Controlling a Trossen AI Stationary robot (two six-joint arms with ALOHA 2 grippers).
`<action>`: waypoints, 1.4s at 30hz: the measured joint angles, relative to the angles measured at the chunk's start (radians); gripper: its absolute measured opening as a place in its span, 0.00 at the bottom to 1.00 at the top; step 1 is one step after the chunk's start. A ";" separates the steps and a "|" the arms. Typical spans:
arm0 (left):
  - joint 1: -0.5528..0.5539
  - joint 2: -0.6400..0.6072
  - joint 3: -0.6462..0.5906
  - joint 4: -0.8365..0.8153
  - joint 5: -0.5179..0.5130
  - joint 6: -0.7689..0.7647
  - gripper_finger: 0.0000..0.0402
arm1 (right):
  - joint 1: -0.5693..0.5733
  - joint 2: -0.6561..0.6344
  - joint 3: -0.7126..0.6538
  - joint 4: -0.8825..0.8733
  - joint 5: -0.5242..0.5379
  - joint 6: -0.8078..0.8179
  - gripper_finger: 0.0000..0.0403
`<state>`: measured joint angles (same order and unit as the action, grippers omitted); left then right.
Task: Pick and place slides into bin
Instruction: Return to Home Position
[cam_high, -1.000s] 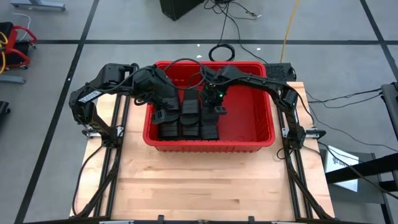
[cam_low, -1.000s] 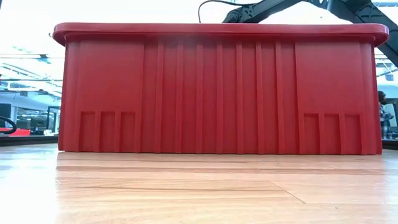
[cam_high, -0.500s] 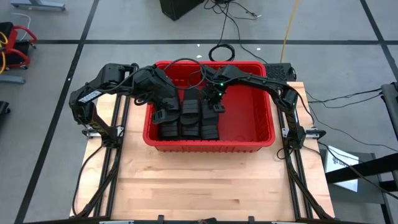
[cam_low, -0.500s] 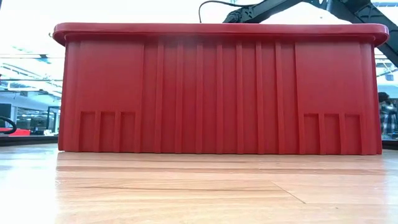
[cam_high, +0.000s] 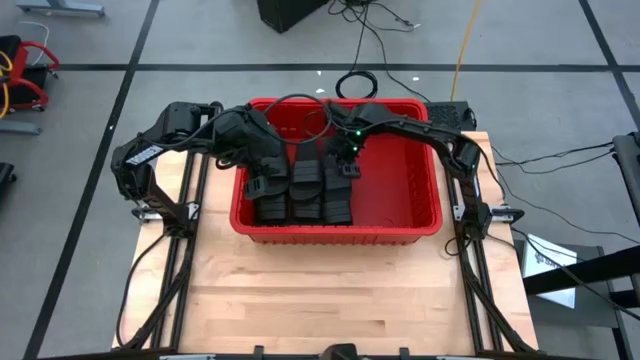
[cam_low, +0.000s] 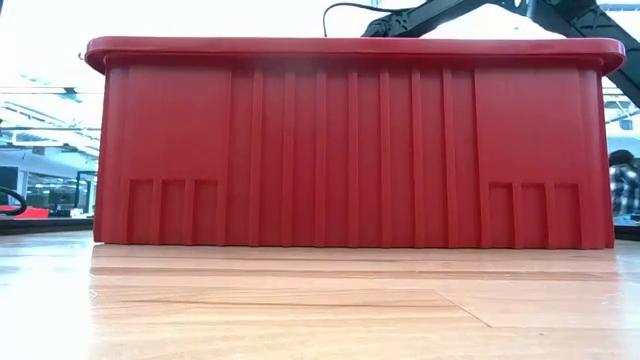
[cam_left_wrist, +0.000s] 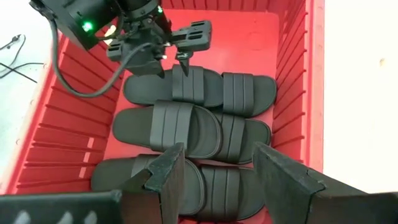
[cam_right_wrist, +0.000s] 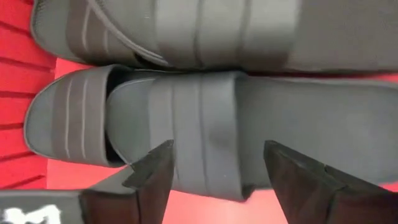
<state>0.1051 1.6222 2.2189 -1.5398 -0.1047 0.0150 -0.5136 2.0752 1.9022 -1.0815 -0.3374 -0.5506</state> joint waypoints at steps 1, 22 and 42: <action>0.000 0.000 0.000 0.000 0.000 0.003 0.46 | -0.003 -0.002 0.000 0.001 0.001 0.010 0.60; 0.083 -0.145 0.000 0.003 -0.084 0.044 0.46 | 0.055 -0.375 0.000 0.323 0.050 0.579 0.57; 0.005 -0.236 0.000 0.116 -0.052 -0.106 0.46 | 0.367 -0.596 -0.001 0.569 0.264 0.832 0.55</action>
<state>0.1101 1.3865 2.2189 -1.4240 -0.1566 -0.0911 -0.1462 1.4796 1.9011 -0.5125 -0.0738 0.2809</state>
